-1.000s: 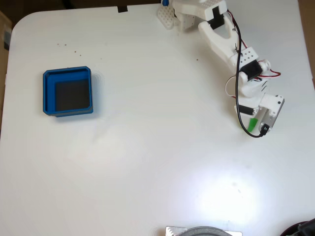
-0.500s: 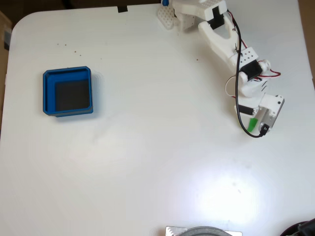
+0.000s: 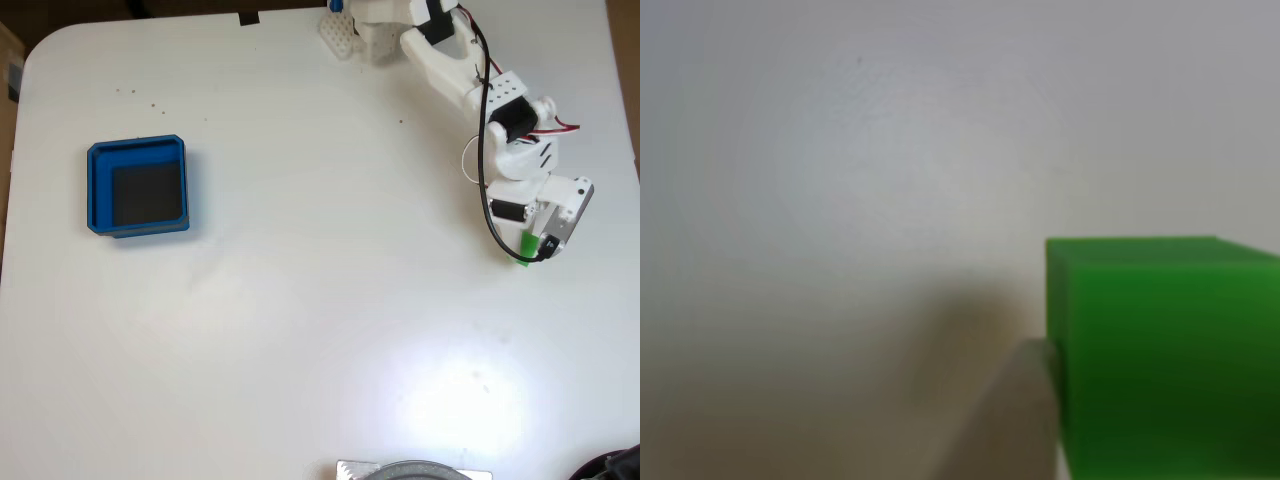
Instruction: Pick up green cube and drop it in the blue box
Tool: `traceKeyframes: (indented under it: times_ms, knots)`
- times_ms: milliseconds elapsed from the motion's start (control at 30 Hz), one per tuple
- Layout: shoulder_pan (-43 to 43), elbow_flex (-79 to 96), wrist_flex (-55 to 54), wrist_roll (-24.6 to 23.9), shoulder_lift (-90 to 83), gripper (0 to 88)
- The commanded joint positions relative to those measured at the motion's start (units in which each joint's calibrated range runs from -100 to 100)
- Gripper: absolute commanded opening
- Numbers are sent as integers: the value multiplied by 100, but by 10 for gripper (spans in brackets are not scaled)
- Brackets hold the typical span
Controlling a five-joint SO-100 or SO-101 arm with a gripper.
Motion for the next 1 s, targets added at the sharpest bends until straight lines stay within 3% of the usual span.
traceKeyframes:
  times_ms: [0, 500, 767, 967]
  knots:
    - [48, -315, 46, -396, -791, 14]
    - [56, -109, 46, -1529, -1836, 14]
    - [79, 196, 46, -1543, -2405, 14]
    - [682, 1426, 38, -1538, -3249, 14]
